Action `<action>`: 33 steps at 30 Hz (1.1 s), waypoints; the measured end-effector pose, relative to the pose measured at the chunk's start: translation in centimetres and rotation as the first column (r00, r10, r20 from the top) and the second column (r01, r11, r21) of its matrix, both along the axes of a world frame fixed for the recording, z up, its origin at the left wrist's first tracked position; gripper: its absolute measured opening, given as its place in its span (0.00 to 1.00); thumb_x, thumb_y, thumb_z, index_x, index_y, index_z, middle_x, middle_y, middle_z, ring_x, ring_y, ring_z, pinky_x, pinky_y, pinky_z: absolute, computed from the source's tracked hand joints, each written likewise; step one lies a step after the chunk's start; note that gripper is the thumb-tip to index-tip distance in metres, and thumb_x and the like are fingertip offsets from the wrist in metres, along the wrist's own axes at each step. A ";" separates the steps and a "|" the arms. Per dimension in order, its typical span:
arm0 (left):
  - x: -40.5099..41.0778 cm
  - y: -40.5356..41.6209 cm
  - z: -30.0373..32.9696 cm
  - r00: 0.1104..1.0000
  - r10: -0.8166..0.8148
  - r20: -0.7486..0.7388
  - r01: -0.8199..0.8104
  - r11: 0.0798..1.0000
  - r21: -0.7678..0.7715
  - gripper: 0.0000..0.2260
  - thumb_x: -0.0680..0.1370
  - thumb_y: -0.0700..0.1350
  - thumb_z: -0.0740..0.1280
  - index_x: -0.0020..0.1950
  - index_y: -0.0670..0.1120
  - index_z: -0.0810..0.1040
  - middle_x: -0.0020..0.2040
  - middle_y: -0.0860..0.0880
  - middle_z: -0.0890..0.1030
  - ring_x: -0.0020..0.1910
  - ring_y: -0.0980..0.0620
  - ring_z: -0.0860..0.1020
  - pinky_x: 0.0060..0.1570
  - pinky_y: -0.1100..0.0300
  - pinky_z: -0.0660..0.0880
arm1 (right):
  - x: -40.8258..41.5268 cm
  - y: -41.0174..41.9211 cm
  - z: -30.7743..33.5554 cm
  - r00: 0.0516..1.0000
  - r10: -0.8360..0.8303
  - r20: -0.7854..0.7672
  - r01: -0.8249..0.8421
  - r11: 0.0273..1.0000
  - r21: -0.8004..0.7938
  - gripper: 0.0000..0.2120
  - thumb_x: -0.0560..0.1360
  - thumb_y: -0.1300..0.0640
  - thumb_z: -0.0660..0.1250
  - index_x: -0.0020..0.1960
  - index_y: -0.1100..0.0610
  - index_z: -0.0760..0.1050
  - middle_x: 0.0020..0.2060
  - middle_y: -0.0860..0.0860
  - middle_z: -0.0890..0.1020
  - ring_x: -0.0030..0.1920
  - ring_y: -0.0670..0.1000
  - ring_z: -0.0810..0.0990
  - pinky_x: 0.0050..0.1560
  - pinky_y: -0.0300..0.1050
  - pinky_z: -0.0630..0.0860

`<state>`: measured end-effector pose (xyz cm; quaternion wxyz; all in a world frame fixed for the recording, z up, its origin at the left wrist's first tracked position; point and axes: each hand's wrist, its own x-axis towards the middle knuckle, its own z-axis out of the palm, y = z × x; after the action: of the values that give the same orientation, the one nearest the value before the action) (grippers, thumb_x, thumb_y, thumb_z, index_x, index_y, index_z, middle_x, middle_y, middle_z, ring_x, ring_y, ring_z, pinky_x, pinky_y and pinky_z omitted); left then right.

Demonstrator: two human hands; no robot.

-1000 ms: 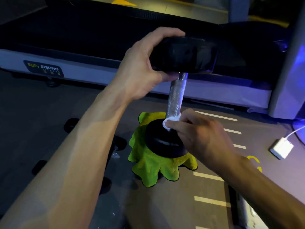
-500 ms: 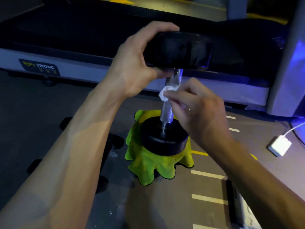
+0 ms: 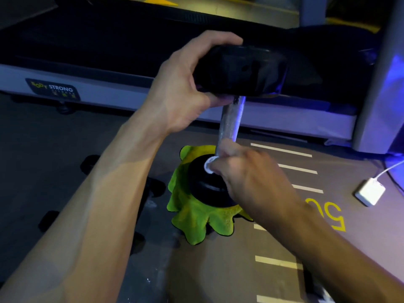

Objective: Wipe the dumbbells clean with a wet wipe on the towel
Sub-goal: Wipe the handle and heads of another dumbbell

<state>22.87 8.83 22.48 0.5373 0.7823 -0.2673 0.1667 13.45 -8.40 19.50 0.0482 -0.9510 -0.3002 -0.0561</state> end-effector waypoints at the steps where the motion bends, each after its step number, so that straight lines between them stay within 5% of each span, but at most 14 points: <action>1: 0.0 -0.1 0.0 1.000 -0.004 0.005 0.004 1.000 0.006 0.33 0.68 0.39 0.82 0.69 0.55 0.76 0.61 0.61 0.78 0.62 0.60 0.79 0.64 0.55 0.80 | -0.1 0.8 0.3 1.000 -0.014 -0.015 0.013 0.998 -0.065 0.06 0.80 0.61 0.64 0.44 0.53 0.73 0.46 0.49 0.65 0.41 0.58 0.76 0.31 0.52 0.67; 5: -0.1 0.0 0.2 1.000 -0.012 0.016 0.012 1.000 0.021 0.33 0.67 0.37 0.82 0.68 0.54 0.76 0.60 0.59 0.79 0.61 0.59 0.79 0.64 0.57 0.80 | -0.7 2.6 1.2 0.999 -0.030 -0.022 0.025 0.982 -0.186 0.15 0.82 0.63 0.58 0.39 0.52 0.59 0.48 0.49 0.61 0.44 0.55 0.68 0.28 0.46 0.52; 11: -0.1 0.0 0.2 1.000 -0.021 -0.009 0.021 1.000 -0.012 0.33 0.66 0.37 0.82 0.67 0.55 0.77 0.61 0.57 0.80 0.63 0.54 0.80 0.63 0.51 0.82 | 0.8 -2.2 -0.5 0.997 -0.022 -0.073 0.028 0.996 0.083 0.08 0.77 0.62 0.67 0.43 0.52 0.80 0.45 0.47 0.74 0.41 0.58 0.80 0.40 0.56 0.78; 16: -0.1 0.0 0.1 1.000 0.008 -0.013 -0.009 1.000 -0.009 0.33 0.67 0.39 0.83 0.69 0.54 0.77 0.61 0.60 0.79 0.63 0.58 0.80 0.65 0.53 0.80 | 0.3 -4.2 -2.5 0.995 -0.027 0.095 -0.003 0.953 0.304 0.08 0.79 0.57 0.65 0.50 0.51 0.83 0.44 0.49 0.77 0.33 0.54 0.78 0.30 0.48 0.75; 22: -0.4 0.1 0.3 1.000 0.014 -0.002 -0.014 1.000 0.002 0.32 0.68 0.41 0.82 0.70 0.53 0.77 0.61 0.60 0.79 0.65 0.58 0.79 0.66 0.53 0.79 | 2.3 -2.3 -0.5 0.925 -0.143 0.352 -0.021 0.907 0.421 0.06 0.76 0.59 0.72 0.51 0.54 0.86 0.43 0.53 0.78 0.37 0.50 0.75 0.32 0.45 0.72; 24: -0.2 0.1 0.3 1.000 0.024 0.004 -0.024 1.000 0.011 0.32 0.68 0.42 0.82 0.70 0.53 0.77 0.61 0.59 0.79 0.65 0.58 0.79 0.66 0.52 0.79 | 2.7 -2.1 0.1 0.925 -0.154 0.348 -0.015 0.900 0.437 0.06 0.76 0.58 0.71 0.51 0.54 0.85 0.43 0.53 0.78 0.37 0.48 0.74 0.33 0.42 0.68; 27: 0.1 0.1 0.2 0.999 0.034 -0.015 -0.034 0.999 -0.005 0.33 0.67 0.43 0.82 0.69 0.55 0.77 0.60 0.61 0.80 0.64 0.56 0.80 0.67 0.48 0.79 | 0.9 -2.5 -1.9 0.973 -0.017 0.228 -0.044 0.965 0.259 0.10 0.75 0.63 0.70 0.52 0.52 0.85 0.44 0.50 0.78 0.33 0.51 0.79 0.32 0.37 0.72; 29: 0.1 0.0 0.1 0.999 0.032 -0.013 -0.032 0.999 -0.006 0.33 0.66 0.43 0.82 0.69 0.56 0.77 0.60 0.61 0.80 0.64 0.56 0.80 0.67 0.48 0.78 | 0.4 -2.7 -2.2 0.990 0.032 0.139 -0.066 0.968 0.242 0.10 0.76 0.61 0.70 0.53 0.52 0.86 0.44 0.50 0.79 0.34 0.54 0.81 0.32 0.43 0.77; 33: 0.0 -0.2 0.3 1.000 0.018 -0.008 -0.017 1.000 0.015 0.32 0.69 0.41 0.82 0.70 0.54 0.76 0.61 0.60 0.79 0.65 0.57 0.79 0.68 0.51 0.78 | 3.0 -2.0 -0.4 0.929 -0.111 0.354 -0.032 0.927 0.374 0.09 0.76 0.61 0.75 0.55 0.53 0.86 0.46 0.51 0.80 0.39 0.52 0.80 0.37 0.44 0.73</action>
<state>22.87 8.63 22.77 0.5312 0.7892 -0.2595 0.1662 16.45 -10.37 19.11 0.1698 -0.9027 -0.2681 -0.2906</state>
